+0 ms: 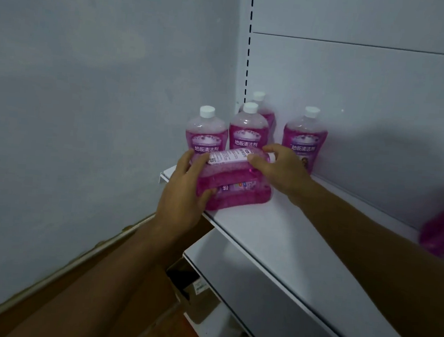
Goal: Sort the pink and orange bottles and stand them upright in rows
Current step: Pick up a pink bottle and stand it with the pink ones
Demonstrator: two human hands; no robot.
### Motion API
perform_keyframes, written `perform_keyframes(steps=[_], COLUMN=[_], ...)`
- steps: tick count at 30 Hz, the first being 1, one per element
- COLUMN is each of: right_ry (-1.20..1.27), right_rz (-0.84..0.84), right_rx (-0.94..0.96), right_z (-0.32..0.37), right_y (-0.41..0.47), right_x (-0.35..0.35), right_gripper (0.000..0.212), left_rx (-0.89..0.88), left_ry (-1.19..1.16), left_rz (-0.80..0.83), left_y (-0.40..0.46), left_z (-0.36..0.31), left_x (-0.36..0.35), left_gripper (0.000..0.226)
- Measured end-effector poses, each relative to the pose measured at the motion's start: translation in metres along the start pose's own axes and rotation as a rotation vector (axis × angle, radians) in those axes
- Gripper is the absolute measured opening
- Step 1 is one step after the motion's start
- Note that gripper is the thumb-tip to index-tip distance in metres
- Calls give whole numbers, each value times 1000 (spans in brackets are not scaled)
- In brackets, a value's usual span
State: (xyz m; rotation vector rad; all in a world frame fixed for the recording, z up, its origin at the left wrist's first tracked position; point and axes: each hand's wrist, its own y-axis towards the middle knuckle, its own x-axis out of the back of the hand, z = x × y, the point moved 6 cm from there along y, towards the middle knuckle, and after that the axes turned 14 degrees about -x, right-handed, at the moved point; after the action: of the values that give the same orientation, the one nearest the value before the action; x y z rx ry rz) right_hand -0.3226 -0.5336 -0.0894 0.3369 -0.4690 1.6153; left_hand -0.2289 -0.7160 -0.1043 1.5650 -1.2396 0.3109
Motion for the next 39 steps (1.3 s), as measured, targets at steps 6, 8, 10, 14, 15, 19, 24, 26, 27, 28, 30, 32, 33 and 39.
perform_keyframes(steps=[6,8,10,14,15,19,24,26,27,28,30,32,33,39], right_ry=[76,164,239,320,326,119,-209,-289,-306,-305,-310,-378,-417,-644], right_rz=[-161,-227,-289,-155,-103,-144,-438,-525,-545,-531,-460,-428,-436,-507], right_rx=[20,21,77,138,120,56,-15,10,24,43,60,65,68,99], right_z=[0,1,4,7,5,-7,-20,-20,-21,-21,-22,-24,-25,-21], right_y=[-7,-14,-22,-35,-38,-51,-68,-73,-76,-77,-79,-82,-84,-84], right_x=[28,48,74,114,121,160,194,198,200,200,201,202,202,209], right_gripper=[57,57,36,17,23,63,71,63,60,59,65,74,75,65], left_rx=[-106,-88,-26,57,87,236,131,77,62,43,-23,-73,-90,-170], left_ry=[-2,-108,-305,-800,-907,-1288,-1228,-1171,-1158,-1131,-1050,-998,-976,-903], left_rz=[-95,-119,-125,-5,37,181,348,391,407,407,428,453,462,486], left_y=[-1,4,12,29,33,44,58,59,59,59,61,61,62,83], left_z=[-21,-29,-38,-66,-73,-94,-123,-133,-137,-139,-144,-149,-151,-166], left_x=[1,0,-4,-34,-46,-101,-140,-151,-156,-159,-166,-173,-176,-202], left_gripper=[58,56,54,36,29,20,25,28,31,34,37,35,35,43])
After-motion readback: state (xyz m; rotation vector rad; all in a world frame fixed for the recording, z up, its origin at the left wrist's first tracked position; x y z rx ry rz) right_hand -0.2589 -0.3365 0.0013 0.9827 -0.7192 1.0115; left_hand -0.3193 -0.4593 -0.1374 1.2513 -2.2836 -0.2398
